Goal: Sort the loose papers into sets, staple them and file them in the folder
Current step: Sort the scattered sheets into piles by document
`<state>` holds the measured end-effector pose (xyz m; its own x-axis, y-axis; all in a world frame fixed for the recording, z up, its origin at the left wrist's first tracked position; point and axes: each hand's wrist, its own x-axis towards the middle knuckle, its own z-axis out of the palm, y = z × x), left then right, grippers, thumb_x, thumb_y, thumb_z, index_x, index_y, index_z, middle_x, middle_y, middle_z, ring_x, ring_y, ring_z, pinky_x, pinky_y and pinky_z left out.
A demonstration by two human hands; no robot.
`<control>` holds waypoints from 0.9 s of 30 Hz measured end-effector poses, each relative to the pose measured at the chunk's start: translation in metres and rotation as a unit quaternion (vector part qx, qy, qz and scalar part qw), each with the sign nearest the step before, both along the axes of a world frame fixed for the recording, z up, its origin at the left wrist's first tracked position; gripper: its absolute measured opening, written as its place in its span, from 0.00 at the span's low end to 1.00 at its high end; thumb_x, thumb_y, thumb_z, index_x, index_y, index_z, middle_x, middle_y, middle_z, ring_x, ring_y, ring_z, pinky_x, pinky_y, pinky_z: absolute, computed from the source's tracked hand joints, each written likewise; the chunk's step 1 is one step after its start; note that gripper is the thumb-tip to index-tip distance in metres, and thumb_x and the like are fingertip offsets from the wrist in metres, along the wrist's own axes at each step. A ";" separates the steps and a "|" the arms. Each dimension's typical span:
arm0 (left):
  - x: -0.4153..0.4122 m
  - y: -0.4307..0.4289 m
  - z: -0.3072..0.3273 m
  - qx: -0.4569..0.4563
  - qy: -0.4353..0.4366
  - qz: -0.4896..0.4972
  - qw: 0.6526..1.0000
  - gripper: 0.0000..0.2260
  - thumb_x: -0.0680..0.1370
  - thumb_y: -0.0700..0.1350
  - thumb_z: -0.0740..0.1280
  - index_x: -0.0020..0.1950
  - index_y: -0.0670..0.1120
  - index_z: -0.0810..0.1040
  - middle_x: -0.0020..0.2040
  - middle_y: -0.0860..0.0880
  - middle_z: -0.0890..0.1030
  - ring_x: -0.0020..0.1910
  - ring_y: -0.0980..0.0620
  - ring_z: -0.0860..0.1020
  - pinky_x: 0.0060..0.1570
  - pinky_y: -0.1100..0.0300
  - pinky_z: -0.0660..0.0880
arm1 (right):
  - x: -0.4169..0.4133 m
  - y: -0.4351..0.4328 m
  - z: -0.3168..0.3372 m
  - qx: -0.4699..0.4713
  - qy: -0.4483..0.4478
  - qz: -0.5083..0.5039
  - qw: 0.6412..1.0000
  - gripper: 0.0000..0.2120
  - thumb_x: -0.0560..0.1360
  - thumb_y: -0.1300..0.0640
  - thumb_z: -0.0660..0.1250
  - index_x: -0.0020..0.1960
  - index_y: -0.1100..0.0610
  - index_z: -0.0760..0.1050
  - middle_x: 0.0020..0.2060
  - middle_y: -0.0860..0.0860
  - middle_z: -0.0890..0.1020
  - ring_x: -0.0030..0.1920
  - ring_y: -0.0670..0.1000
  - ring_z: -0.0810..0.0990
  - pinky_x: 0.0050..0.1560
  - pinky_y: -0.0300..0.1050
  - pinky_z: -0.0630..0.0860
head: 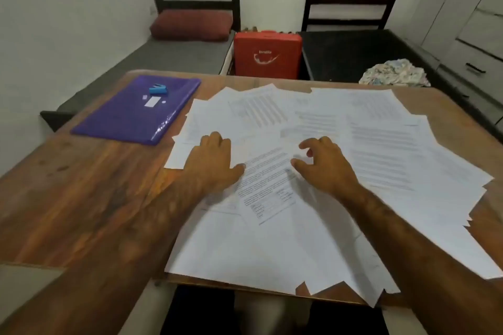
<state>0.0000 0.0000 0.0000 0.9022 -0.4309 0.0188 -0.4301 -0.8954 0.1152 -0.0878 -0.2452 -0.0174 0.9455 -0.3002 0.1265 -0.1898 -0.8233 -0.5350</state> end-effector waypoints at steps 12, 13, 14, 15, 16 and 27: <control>-0.012 0.016 -0.041 -0.037 -0.017 0.027 0.999 0.30 0.77 0.72 0.60 0.72 0.55 0.70 0.71 0.51 0.70 0.68 0.48 0.69 0.67 0.48 0.68 | -0.020 0.014 -0.048 -0.055 -0.069 -0.034 0.995 0.25 0.75 0.40 0.66 0.66 0.53 0.80 0.57 0.52 0.76 0.59 0.55 0.72 0.56 0.55 0.75; -0.014 0.014 -0.041 -0.056 -0.015 0.034 0.998 0.28 0.77 0.71 0.62 0.71 0.56 0.71 0.71 0.52 0.69 0.69 0.49 0.68 0.68 0.47 0.68 | -0.020 0.014 -0.049 -0.056 -0.070 -0.034 0.995 0.26 0.74 0.39 0.65 0.66 0.53 0.80 0.57 0.52 0.76 0.59 0.55 0.72 0.56 0.55 0.75; -0.016 0.012 -0.041 -0.070 -0.014 0.040 0.997 0.26 0.77 0.69 0.64 0.70 0.57 0.72 0.71 0.52 0.70 0.69 0.49 0.68 0.69 0.47 0.67 | -0.020 0.014 -0.048 -0.057 -0.068 -0.035 0.995 0.26 0.74 0.39 0.64 0.66 0.53 0.80 0.58 0.53 0.76 0.59 0.55 0.72 0.56 0.54 0.74; -0.017 0.010 -0.041 -0.079 -0.013 0.041 0.996 0.25 0.77 0.68 0.65 0.70 0.57 0.73 0.71 0.53 0.70 0.69 0.50 0.69 0.70 0.47 0.67 | -0.020 0.015 -0.049 -0.062 -0.067 -0.035 0.995 0.26 0.74 0.39 0.64 0.66 0.53 0.80 0.57 0.53 0.77 0.59 0.55 0.72 0.55 0.54 0.74; -0.018 0.008 -0.040 -0.084 -0.011 0.041 0.996 0.24 0.78 0.66 0.66 0.69 0.56 0.74 0.71 0.53 0.71 0.69 0.50 0.69 0.70 0.47 0.66 | -0.020 0.016 -0.048 -0.065 -0.068 -0.037 0.995 0.26 0.74 0.39 0.64 0.66 0.53 0.80 0.57 0.53 0.77 0.59 0.55 0.72 0.55 0.54 0.74; -0.033 -0.007 -0.033 -0.067 -0.067 0.032 0.995 0.09 0.84 0.53 0.65 0.61 0.53 0.80 0.58 0.54 0.80 0.59 0.52 0.75 0.66 0.53 0.62 | -0.021 0.015 -0.047 -0.086 -0.053 -0.025 0.995 0.27 0.76 0.38 0.62 0.66 0.53 0.81 0.57 0.53 0.77 0.58 0.55 0.73 0.53 0.53 0.74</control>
<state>-0.0327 -0.0074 -0.0331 0.9128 -0.3589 0.1949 -0.3932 -0.9014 0.1814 -0.1085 -0.2298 -0.0648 0.9084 -0.3119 0.2783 -0.1831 -0.8955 -0.4056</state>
